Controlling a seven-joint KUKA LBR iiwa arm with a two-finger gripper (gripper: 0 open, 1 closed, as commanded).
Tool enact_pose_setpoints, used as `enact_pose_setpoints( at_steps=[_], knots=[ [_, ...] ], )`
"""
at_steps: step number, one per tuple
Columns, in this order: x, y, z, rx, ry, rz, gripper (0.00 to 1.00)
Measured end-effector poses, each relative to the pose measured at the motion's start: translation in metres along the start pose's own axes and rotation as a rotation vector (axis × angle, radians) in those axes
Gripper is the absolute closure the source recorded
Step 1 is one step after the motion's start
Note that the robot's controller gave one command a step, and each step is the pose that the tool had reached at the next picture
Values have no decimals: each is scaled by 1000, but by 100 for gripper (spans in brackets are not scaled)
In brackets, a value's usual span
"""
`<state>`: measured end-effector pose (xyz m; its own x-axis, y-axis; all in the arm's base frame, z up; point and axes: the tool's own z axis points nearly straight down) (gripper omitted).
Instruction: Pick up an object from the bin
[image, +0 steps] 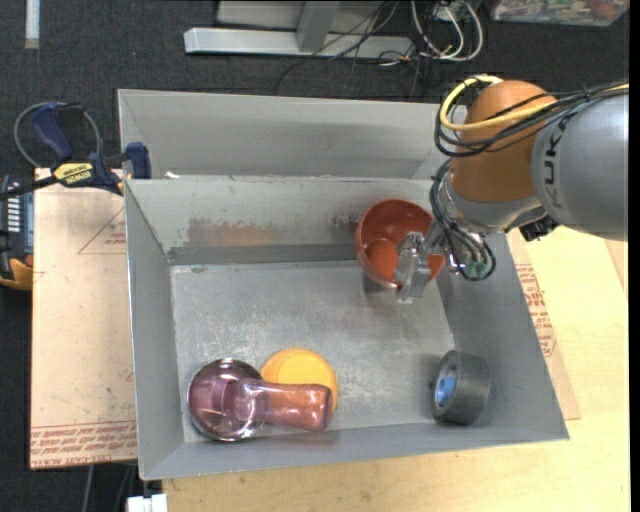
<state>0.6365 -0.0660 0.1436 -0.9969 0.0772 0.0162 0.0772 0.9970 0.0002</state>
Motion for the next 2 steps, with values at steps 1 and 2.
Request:
enact_pose_setpoints(
  at_steps=[1,2],
  knots=[
    [14,9,-8,-1,2,-226,100],
    [13,9,-8,-2,5,-213,100]
  ],
)
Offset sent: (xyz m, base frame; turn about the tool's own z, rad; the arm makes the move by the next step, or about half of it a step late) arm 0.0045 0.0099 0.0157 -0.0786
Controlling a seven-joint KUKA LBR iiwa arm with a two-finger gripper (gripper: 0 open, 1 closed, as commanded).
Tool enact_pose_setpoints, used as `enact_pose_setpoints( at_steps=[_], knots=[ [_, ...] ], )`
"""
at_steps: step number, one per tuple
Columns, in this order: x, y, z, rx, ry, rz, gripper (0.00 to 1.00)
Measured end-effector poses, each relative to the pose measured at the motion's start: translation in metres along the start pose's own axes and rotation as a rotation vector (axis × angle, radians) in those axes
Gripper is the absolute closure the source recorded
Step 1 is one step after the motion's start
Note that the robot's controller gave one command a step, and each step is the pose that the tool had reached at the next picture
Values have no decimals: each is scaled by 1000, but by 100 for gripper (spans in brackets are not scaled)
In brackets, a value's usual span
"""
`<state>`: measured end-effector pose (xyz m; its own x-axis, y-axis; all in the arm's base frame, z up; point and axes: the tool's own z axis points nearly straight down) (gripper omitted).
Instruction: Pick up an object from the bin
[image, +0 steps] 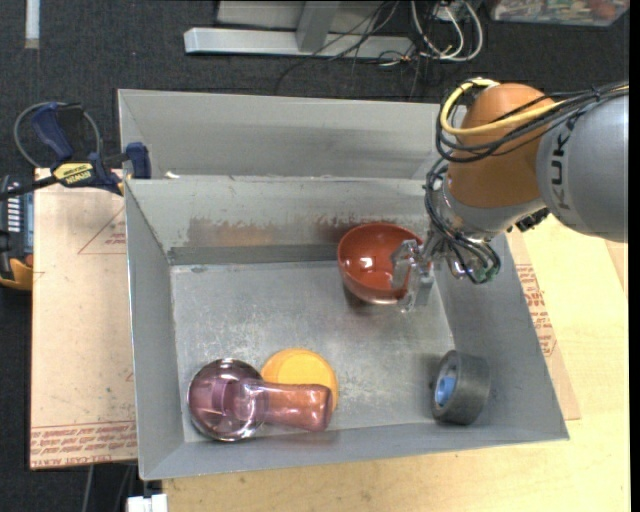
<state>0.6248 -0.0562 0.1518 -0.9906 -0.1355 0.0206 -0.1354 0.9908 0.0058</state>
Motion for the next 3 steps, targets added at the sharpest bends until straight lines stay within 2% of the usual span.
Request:
enact_pose_setpoints(
  at_steps=[1,2,3],
  knots=[
    [2,3,-27,-2,5,32,100],
    [-6,9,-55,3,-11,-49,100],
    [3,-8,-49,0,-4,-171,100]
  ],
)
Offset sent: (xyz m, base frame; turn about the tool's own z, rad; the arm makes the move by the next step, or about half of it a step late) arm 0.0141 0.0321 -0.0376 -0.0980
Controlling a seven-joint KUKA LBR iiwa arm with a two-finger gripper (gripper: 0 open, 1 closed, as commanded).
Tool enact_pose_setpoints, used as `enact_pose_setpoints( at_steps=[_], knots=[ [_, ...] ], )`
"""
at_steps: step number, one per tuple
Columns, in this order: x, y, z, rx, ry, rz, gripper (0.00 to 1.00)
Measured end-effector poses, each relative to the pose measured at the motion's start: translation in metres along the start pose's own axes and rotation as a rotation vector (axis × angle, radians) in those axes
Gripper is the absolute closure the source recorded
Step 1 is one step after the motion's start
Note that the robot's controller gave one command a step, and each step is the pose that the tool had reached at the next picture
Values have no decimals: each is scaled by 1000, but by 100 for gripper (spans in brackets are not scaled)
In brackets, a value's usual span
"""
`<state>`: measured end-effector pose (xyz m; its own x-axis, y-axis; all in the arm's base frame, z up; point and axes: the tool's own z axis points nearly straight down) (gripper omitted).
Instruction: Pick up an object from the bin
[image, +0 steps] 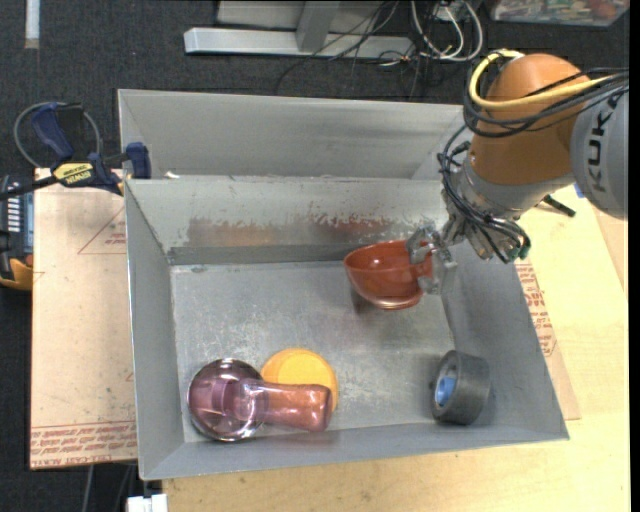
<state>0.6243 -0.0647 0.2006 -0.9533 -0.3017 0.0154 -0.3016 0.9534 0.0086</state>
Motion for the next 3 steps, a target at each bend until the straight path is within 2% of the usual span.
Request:
enact_pose_setpoints(
  at_steps=[1,2,3],
  knots=[
    [-9,24,20,-1,-5,29,100],
    [-17,19,33,4,-8,-209,100],
    [-13,33,-92,-2,-7,0,100]
  ],
)
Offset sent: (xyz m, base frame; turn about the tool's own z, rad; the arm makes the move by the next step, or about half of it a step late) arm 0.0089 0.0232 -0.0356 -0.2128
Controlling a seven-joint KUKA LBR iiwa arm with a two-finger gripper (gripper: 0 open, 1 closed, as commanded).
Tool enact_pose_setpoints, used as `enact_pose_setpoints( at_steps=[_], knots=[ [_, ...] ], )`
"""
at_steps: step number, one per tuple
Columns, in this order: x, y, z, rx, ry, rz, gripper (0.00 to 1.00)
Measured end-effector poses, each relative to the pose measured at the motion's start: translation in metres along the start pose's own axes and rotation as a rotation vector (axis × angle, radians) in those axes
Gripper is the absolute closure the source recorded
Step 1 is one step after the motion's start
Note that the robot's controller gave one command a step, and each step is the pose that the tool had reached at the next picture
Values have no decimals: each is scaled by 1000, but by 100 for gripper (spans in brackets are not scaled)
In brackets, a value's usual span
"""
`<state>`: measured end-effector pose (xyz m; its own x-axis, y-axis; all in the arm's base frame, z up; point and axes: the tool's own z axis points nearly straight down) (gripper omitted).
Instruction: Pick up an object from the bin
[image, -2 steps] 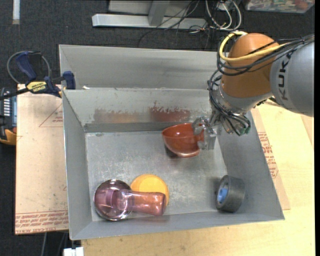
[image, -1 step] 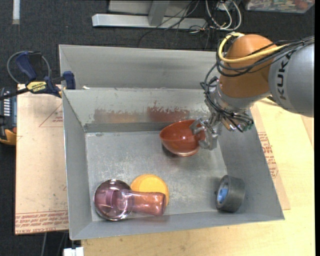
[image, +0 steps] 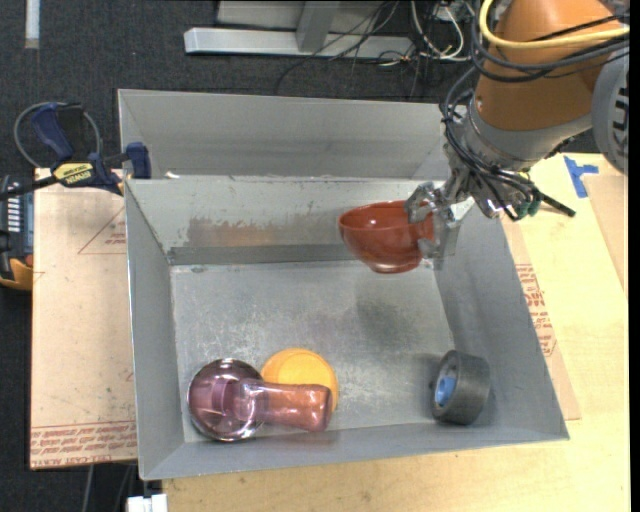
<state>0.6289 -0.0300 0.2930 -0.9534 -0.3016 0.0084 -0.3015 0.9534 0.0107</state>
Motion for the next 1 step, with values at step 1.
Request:
enact_pose_setpoints(
  at_steps=[1],
  knots=[
    [-5,-4,5,-3,8,-112,100]
  ],
)
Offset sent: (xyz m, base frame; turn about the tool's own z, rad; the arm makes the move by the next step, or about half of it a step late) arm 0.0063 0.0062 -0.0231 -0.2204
